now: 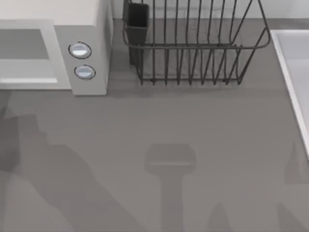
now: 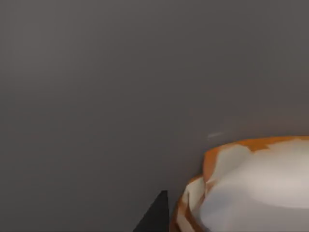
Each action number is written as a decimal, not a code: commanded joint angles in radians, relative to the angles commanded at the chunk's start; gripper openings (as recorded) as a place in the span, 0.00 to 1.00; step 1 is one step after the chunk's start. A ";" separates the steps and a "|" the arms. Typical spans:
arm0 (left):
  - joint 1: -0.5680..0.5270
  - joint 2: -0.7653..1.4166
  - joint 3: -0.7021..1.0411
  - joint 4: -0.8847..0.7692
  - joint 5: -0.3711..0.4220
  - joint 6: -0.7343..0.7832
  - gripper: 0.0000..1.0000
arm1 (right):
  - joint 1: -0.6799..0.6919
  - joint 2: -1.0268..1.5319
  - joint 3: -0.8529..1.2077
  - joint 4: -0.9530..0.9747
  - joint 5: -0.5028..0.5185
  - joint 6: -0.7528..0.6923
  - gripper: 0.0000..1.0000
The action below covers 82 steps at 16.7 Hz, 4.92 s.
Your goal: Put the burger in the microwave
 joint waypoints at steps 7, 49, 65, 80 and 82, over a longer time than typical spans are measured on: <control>0.000 0.000 0.000 0.000 0.000 0.000 0.00 | 0.000 0.000 0.000 0.000 0.000 0.000 1.00; -0.105 -0.050 -0.064 0.905 0.004 -1.008 0.00 | 0.000 0.000 0.000 0.000 0.000 0.000 1.00; -0.206 -0.035 -0.498 1.670 0.172 -1.649 0.00 | 0.000 0.000 0.000 0.000 0.000 0.000 1.00; -0.244 0.187 -0.011 1.509 0.136 -1.666 0.00 | 0.000 0.000 0.000 0.000 0.000 0.000 1.00; -0.251 0.234 0.076 1.476 0.132 -1.669 0.00 | 0.000 0.000 0.000 0.000 0.000 0.000 1.00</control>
